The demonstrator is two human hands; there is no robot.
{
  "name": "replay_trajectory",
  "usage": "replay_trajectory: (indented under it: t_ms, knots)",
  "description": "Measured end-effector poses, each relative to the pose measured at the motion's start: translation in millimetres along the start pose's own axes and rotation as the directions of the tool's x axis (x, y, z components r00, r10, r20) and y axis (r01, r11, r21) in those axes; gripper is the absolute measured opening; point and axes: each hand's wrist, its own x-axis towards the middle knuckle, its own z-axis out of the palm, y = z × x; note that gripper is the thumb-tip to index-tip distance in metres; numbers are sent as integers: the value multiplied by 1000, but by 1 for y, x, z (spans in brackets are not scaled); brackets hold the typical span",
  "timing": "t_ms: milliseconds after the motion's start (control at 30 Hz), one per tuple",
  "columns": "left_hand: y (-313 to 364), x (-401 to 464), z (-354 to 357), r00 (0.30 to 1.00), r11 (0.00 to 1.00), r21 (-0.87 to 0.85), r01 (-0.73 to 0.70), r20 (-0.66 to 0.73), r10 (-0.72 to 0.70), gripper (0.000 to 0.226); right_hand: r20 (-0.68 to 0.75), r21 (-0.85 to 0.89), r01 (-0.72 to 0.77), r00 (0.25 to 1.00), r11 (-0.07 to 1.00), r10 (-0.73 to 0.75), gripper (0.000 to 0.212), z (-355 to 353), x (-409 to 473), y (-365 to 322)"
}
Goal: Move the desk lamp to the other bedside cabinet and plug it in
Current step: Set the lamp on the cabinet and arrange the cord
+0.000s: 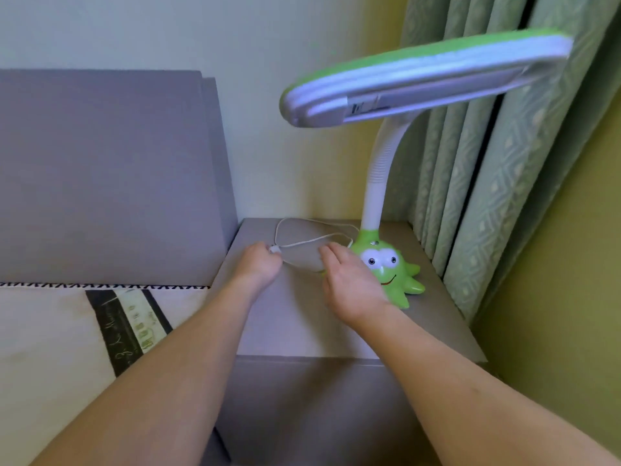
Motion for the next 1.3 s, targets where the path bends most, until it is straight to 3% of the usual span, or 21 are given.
replay_trajectory:
  t_ms: [233, 367, 433, 500, 667, 800, 900, 967, 1033, 1133, 1200, 1300]
  knots:
    - [-33, 36, 37, 989, 991, -18, -129, -79, 128, 44, -183, -20, 60, 981, 998, -62, 59, 55, 11, 7]
    - [-37, 47, 48, 972, 972, 16, -234, -26, 235, 51, -205, 24, 19, 979, 1000, -13, 56, 71, 5, 11]
    - [-41, 54, 57, 952, 946, 111, -303, -5, 306, 55, -263, 51, 2, 965, 999, 12, 54, 77, 6, 14]
    - [-46, 60, 66, 936, 921, 183, -344, -7, 351, 48, -320, 47, 1, 947, 999, 14, 52, 81, 8, 16]
    - [-50, 63, 66, 918, 922, 102, -374, -98, 384, 24, -301, -16, 25, 953, 1000, -28, 53, 87, 11, 19]
    - [-48, 53, 59, 924, 934, 26, -357, -136, 357, 22, -274, -36, 39, 961, 999, -47, 51, 86, 12, 19]
    - [-47, 45, 56, 926, 937, 17, -349, -145, 348, 8, -249, -33, 30, 968, 999, -37, 38, 83, 10, 19]
    - [-49, 40, 57, 943, 957, 76, -281, -161, 290, 36, -222, -29, 17, 975, 999, -23, 32, 81, 7, 17]
    - [-54, 31, 54, 959, 979, 179, -92, -248, 135, 64, -206, -16, 4, 979, 1000, -7, 30, 77, 1, 13]
    - [-61, 11, 43, 967, 965, 243, 96, -252, -33, 80, -199, 36, -25, 980, 999, 31, 34, 69, -17, 6]
    - [-66, -3, 40, 970, 966, 251, 64, -245, 0, 69, -221, 81, -55, 973, 995, 72, 38, 64, -32, 0]
    - [-64, -32, 44, 961, 964, 209, -162, -188, 202, 52, -244, 108, -88, 963, 990, 113, 46, 63, -51, -5]
